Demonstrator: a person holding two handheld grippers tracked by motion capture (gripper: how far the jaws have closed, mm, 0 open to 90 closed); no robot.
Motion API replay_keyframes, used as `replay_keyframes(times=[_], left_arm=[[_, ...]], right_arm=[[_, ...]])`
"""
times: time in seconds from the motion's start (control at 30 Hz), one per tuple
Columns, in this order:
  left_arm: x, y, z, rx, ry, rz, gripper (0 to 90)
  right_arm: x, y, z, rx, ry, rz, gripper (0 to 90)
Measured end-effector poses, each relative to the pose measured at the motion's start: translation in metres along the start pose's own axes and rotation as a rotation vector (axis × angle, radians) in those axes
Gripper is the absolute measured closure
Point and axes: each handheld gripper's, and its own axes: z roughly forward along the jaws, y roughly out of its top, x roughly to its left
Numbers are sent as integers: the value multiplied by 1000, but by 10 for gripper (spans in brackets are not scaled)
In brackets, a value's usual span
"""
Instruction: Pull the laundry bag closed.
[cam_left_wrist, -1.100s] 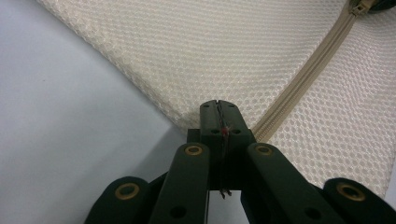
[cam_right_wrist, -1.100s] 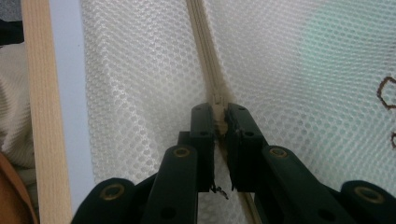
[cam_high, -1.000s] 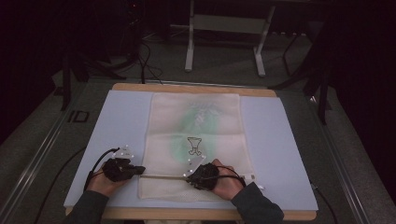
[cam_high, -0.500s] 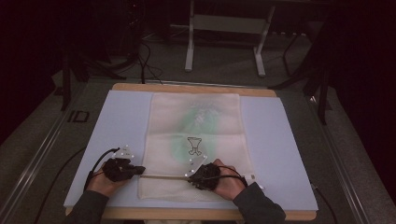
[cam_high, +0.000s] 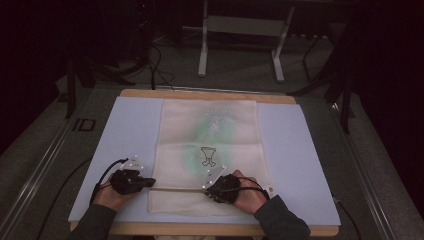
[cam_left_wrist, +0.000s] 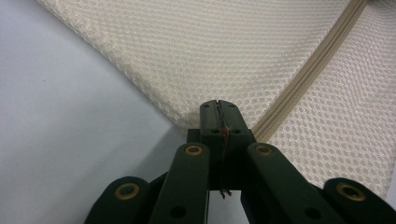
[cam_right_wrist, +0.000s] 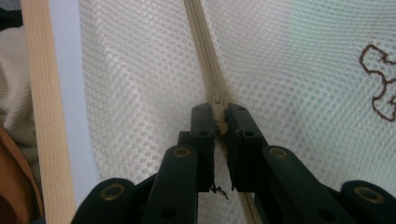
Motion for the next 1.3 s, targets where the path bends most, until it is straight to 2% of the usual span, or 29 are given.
replay_keyframes(times=[0.87,1.3], left_arm=[[-1,0,0,0,3,0,900],[-1,0,0,0,4,2,900]], right_arm=[[-5,-13,-11,26,-5,9,821],[-7,-19,-15,22,-8,11,821]])
